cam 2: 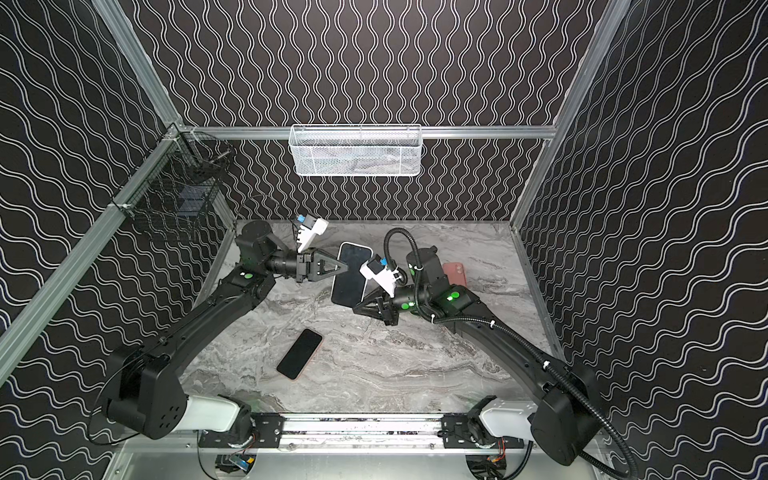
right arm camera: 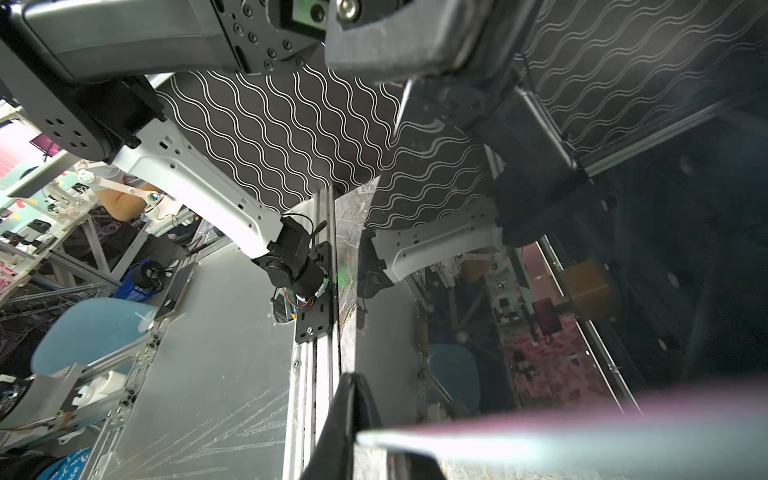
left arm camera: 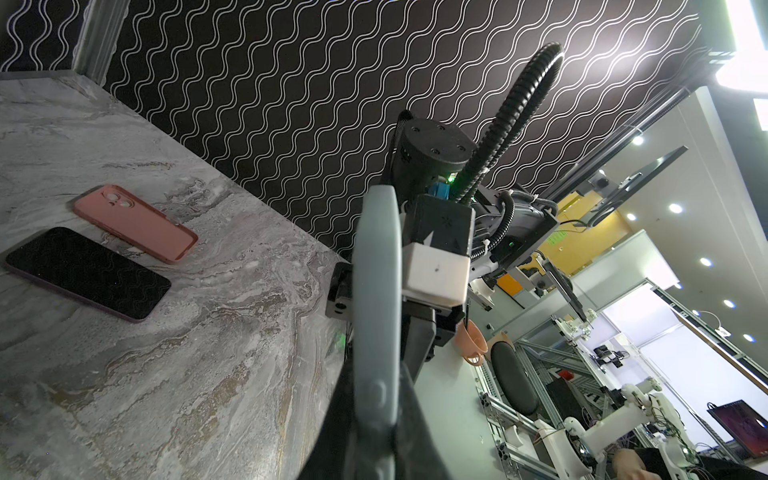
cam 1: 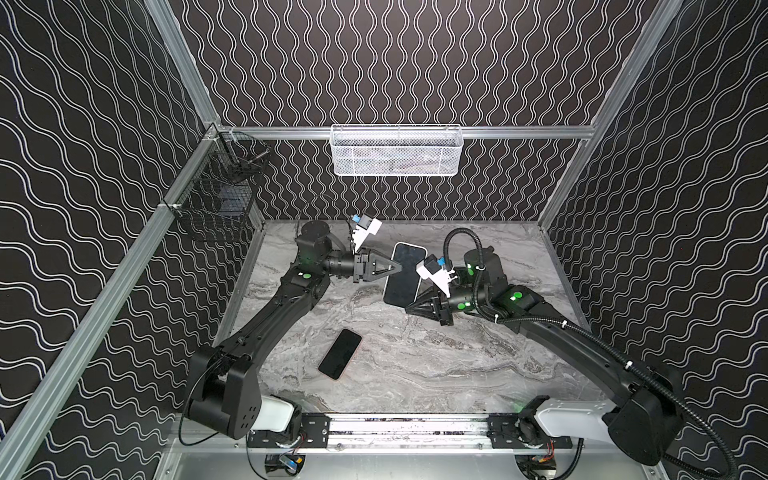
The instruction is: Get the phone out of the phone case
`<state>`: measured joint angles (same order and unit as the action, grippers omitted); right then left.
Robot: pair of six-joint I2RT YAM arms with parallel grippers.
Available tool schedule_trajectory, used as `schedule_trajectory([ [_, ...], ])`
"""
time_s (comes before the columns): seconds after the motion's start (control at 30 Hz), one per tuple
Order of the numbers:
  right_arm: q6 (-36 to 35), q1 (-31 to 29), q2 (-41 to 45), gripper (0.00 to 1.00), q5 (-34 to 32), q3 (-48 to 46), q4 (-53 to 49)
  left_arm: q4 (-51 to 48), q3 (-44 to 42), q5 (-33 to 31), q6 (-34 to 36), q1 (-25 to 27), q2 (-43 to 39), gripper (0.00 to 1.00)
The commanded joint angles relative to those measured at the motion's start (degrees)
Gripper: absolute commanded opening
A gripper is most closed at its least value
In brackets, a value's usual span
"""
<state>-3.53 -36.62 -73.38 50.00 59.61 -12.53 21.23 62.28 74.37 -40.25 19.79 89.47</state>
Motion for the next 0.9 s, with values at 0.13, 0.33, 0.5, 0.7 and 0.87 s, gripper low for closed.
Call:
schedule_trajectory([
  [0.13, -5.8, -3.4, 1.6, 0.1, -8.2, -0.4, 0.1, 0.6, 1.0, -3.6, -3.4, 0.2, 0.2, 0.0],
  [0.33, -8.3, -3.6, 2.2, 0.1, -11.6, -0.8, -0.7, 13.2, -1.0, -3.2, -14.6, 0.2, 0.8, 0.0],
  [0.5, -9.9, -3.6, 2.5, 0.12, -13.0, -1.5, -0.7, 13.3, -0.7, -3.2, -16.1, 0.1, 1.0, 0.0],
  [0.7, -10.8, -3.6, 3.0, 0.14, -14.3, -2.0, -0.8, 3.2, 0.9, -4.4, -9.3, 0.1, -0.5, 0.0],
  [0.87, -11.3, -3.5, 3.3, 0.17, -14.2, -2.0, -1.2, 5.1, 0.7, -4.6, -10.9, 0.1, -0.4, 0.0],
])
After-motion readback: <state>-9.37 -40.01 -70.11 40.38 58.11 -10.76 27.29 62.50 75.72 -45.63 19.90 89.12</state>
